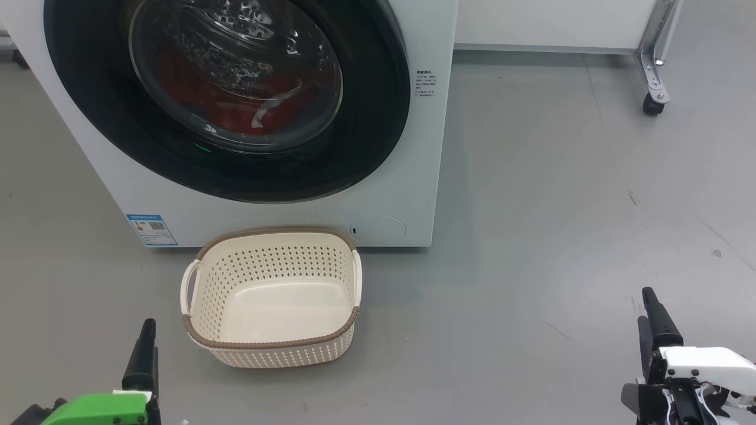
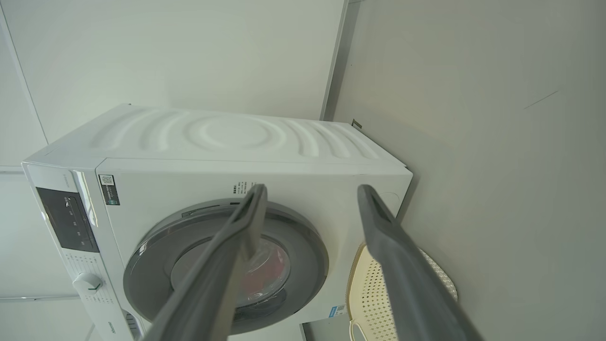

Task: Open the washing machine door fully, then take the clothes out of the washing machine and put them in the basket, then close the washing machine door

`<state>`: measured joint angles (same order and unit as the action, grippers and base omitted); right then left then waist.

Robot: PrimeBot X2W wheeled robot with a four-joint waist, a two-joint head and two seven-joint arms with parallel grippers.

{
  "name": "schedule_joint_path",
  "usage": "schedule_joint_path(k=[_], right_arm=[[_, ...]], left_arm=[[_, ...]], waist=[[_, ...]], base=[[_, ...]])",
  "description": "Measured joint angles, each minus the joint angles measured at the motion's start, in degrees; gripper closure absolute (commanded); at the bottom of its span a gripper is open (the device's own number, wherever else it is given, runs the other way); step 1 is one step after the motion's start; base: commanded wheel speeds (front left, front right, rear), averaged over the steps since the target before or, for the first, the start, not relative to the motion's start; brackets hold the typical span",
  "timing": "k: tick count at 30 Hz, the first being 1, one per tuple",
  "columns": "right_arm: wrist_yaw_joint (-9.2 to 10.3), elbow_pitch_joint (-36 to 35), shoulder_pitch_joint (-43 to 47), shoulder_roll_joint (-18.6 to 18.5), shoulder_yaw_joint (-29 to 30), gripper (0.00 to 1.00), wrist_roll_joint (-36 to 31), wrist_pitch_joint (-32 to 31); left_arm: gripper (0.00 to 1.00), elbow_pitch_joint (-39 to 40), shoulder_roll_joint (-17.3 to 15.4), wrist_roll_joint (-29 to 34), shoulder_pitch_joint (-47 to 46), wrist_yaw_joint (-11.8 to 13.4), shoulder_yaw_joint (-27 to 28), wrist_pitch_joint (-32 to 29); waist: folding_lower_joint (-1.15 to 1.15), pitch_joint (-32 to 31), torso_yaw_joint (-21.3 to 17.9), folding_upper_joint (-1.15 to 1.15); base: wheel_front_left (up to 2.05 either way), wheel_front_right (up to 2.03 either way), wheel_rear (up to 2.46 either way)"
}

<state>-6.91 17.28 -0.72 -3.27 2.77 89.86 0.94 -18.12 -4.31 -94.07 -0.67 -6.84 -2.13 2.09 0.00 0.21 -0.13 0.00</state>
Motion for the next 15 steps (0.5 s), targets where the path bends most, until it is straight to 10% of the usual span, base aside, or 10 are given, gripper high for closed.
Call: schedule_joint_path(k=[15], right_arm=[[0.0,-2.82,-1.57,0.13,0.36,0.0,-6.06,2.5]], left_arm=[[0.0,1.38,0.4,6.46,-1.14,0.0,2.36,2.24]], waist=[[0.0,-1.03,0.28,0.0]], base=[[0.0,0.0,0.0]])
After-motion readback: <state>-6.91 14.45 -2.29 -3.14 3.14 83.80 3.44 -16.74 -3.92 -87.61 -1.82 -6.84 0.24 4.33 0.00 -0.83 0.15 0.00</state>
